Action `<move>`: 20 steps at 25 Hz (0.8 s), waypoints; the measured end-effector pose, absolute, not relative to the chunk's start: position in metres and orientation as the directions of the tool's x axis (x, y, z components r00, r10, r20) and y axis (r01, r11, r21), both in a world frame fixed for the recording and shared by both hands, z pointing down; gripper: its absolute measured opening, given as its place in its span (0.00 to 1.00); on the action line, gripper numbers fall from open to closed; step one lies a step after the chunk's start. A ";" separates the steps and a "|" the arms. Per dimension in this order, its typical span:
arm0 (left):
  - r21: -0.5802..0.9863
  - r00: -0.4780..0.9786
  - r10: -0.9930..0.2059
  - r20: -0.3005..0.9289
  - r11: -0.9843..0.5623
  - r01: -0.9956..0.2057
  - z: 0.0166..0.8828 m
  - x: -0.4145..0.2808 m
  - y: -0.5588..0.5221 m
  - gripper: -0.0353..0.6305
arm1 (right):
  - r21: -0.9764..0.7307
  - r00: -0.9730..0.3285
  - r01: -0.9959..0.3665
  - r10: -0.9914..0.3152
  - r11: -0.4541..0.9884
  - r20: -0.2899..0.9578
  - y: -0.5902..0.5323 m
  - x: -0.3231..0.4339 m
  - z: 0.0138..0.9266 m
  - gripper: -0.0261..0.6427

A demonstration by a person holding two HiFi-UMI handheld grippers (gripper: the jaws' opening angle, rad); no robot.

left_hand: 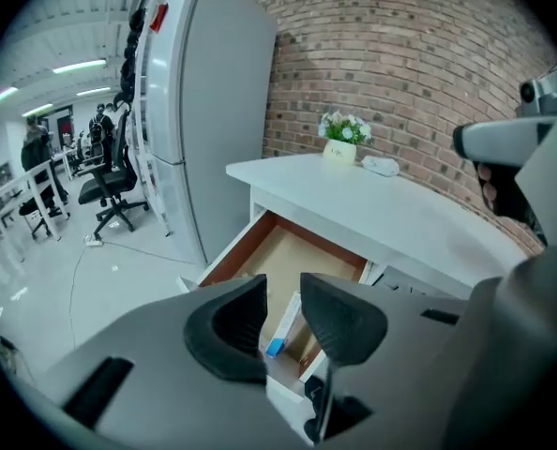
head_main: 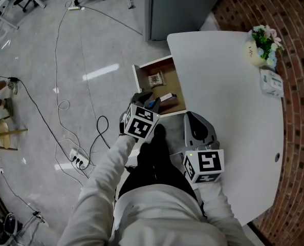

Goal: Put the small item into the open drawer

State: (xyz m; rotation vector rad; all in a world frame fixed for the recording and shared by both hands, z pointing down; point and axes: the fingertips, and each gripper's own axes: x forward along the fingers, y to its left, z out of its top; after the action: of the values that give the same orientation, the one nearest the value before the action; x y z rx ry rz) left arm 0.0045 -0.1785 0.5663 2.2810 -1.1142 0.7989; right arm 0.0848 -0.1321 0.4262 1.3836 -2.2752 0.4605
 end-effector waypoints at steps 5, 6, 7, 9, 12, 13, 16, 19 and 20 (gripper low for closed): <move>0.149 0.483 -0.600 0.637 -0.519 -0.842 0.533 -0.015 -0.165 0.21 | -0.068 -0.410 -0.894 -0.751 0.442 0.518 -0.119 0.077 0.421 0.08; 0.146 0.478 -0.608 0.633 -0.513 -0.846 0.528 -0.019 -0.162 0.21 | -0.079 -0.415 -0.894 -0.750 0.440 0.516 -0.116 0.075 0.420 0.08; 0.144 0.474 -0.618 0.628 -0.506 -0.850 0.524 -0.022 -0.159 0.21 | -0.086 -0.418 -0.894 -0.749 0.440 0.514 -0.114 0.072 0.419 0.08; 0.136 0.467 -0.640 0.611 -0.496 -0.858 0.510 -0.030 -0.154 0.20 | -0.090 -0.424 -0.892 -0.750 0.443 0.508 -0.110 0.068 0.416 0.08; 0.127 0.454 -0.685 0.570 -0.472 -0.872 0.487 -0.041 -0.147 0.18 | -0.085 -0.429 -0.889 -0.753 0.450 0.499 -0.107 0.063 0.411 0.08; 0.132 0.450 -0.698 0.557 -0.461 -0.878 0.482 -0.045 -0.144 0.17 | -0.083 -0.430 -0.888 -0.754 0.452 0.497 -0.106 0.062 0.410 0.08; 0.153 0.445 -0.722 0.530 -0.435 -0.887 0.471 -0.055 -0.132 0.16 | -0.082 -0.436 -0.885 -0.755 0.457 0.490 -0.102 0.056 0.406 0.08; 0.149 0.436 -0.750 0.497 -0.421 -0.895 0.456 -0.066 -0.122 0.16 | -0.080 -0.446 -0.880 -0.755 0.469 0.480 -0.099 0.048 0.401 0.08; 0.148 0.431 -0.762 0.484 -0.414 -0.898 0.451 -0.071 -0.120 0.15 | -0.077 -0.449 -0.878 -0.756 0.473 0.477 -0.098 0.045 0.399 0.08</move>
State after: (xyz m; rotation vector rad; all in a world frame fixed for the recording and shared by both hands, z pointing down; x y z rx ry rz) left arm -0.0707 -0.1197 0.4505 2.3035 -1.4126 0.4869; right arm 0.0455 -0.0982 0.3991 1.3705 -2.3463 0.4452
